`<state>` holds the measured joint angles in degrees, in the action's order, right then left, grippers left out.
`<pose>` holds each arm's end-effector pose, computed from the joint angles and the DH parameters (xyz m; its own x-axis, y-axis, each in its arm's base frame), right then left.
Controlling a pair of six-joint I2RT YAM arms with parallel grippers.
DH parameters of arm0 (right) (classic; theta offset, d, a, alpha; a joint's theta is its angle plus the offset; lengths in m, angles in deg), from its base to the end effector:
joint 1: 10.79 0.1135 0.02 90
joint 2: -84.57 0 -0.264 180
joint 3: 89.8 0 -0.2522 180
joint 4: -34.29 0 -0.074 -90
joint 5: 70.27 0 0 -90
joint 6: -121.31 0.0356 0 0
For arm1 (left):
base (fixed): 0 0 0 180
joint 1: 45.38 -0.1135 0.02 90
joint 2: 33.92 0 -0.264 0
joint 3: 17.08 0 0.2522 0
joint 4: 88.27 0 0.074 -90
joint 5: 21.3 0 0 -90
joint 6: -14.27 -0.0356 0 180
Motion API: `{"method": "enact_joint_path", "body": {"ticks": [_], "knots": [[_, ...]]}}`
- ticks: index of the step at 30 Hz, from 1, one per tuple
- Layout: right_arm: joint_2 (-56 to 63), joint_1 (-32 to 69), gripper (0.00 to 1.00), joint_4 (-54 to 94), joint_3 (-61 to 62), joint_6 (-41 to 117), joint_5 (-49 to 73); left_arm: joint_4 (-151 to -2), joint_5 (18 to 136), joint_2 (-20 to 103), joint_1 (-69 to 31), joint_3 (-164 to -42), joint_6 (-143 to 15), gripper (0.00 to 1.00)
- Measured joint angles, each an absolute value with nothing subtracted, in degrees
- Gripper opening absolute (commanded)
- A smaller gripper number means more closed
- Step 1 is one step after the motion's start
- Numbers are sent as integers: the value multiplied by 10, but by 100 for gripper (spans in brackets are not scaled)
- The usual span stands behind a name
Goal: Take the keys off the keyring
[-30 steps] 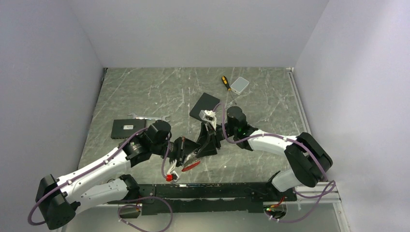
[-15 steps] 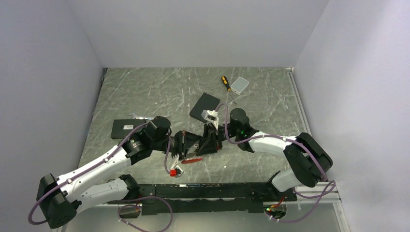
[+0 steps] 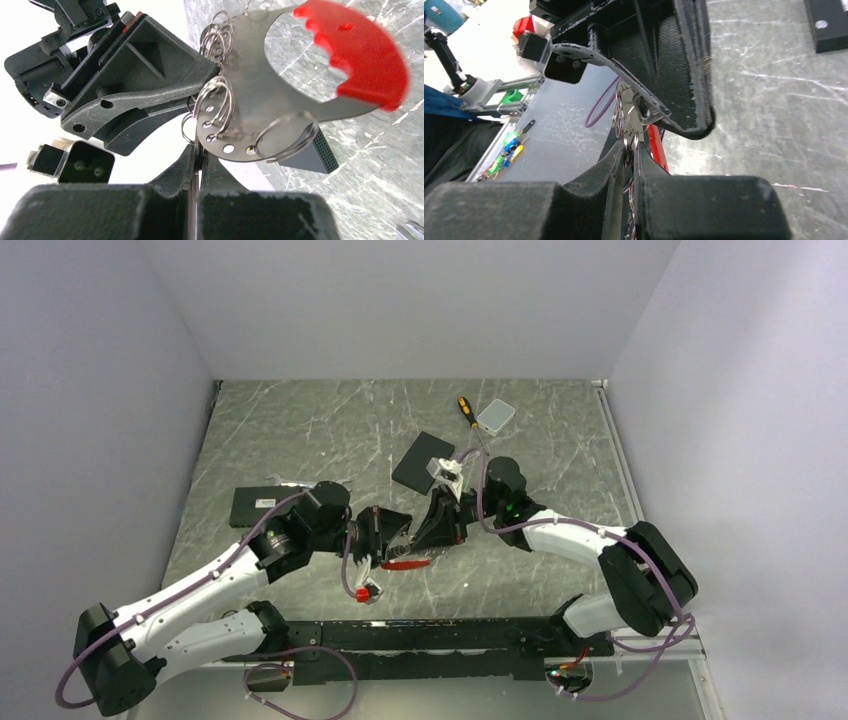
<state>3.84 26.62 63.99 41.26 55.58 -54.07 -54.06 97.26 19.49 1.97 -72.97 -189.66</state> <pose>0.1982 0.1947 0.2381 -0.4094 -0.1687 -0.8966 -0.8375 -0.3204 0.4427 0.1258 -0.1617 0.2810 0.9868 0.1137 0.1152 -0.0481 -0.4736 0.8794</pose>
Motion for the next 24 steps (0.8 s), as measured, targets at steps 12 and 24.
{"method": "enact_joint_path", "body": {"ticks": [12, 24], "knots": [[64, 257, 0, 178, 239, 167, -513, -548, 968, 158, 17, -711, -1836, 0], [78, 261, 0, 51, 222, -24, -460, -545, 962, 178, 22, -724, -1637, 0]]}}
